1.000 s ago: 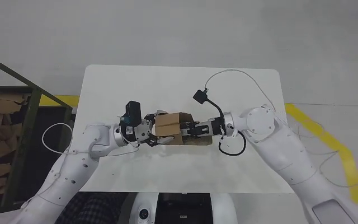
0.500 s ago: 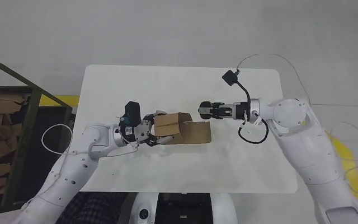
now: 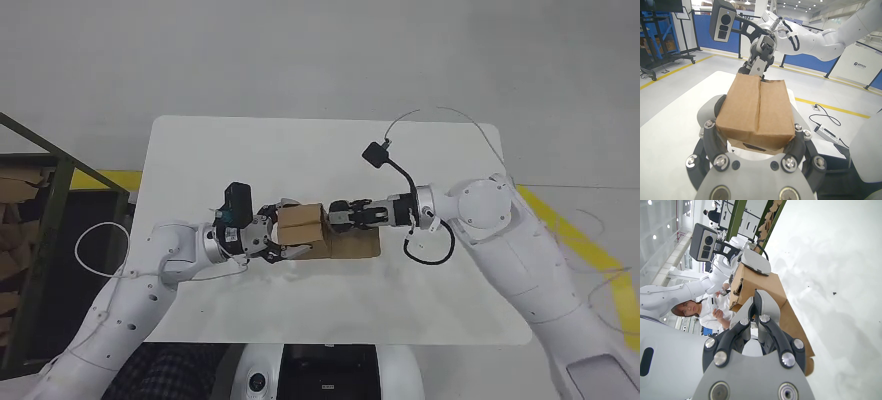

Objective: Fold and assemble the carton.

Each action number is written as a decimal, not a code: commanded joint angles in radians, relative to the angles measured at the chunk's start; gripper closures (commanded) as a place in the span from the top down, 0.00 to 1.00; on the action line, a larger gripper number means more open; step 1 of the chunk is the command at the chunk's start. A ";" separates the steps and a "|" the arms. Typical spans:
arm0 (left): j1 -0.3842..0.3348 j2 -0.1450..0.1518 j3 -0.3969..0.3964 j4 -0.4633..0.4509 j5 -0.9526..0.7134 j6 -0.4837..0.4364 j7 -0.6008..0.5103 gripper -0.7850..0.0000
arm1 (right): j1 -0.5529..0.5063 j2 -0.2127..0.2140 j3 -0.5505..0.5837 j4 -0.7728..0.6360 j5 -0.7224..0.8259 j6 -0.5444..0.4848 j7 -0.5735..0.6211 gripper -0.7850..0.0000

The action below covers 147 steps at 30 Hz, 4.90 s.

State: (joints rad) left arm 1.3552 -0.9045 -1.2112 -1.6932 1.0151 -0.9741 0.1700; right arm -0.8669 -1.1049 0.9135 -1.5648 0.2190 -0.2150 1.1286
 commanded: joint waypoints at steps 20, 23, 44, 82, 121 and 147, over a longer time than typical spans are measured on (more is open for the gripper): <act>0.008 -0.006 -0.039 0.012 -0.002 0.001 0.002 0.64 | -0.095 0.068 0.276 -0.063 -0.068 0.165 0.050 0.00; 0.012 -0.007 -0.046 0.008 -0.004 0.001 0.007 0.64 | -0.168 0.088 0.347 -0.096 -0.084 0.231 0.080 0.00; 0.009 -0.024 -0.029 -0.034 -0.038 0.014 0.010 0.62 | -0.253 0.046 0.184 0.006 0.205 0.097 -0.021 0.00; 0.009 -0.039 -0.022 -0.029 0.132 0.053 0.009 0.66 | -0.171 0.030 0.121 -0.042 0.144 0.175 -0.009 0.33; 0.012 -0.048 -0.018 -0.035 0.148 0.025 0.010 0.70 | -0.191 0.041 0.168 -0.079 0.108 0.184 -0.041 0.19; 0.003 -0.054 -0.016 -0.028 0.158 0.033 -0.008 0.70 | -0.185 0.052 0.161 -0.135 0.040 0.250 -0.001 0.18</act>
State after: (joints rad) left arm 1.3578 -0.9581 -1.2268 -1.7204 1.1719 -0.9410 0.1609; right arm -1.0524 -1.0530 1.0752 -1.7003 0.2601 0.0342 1.1273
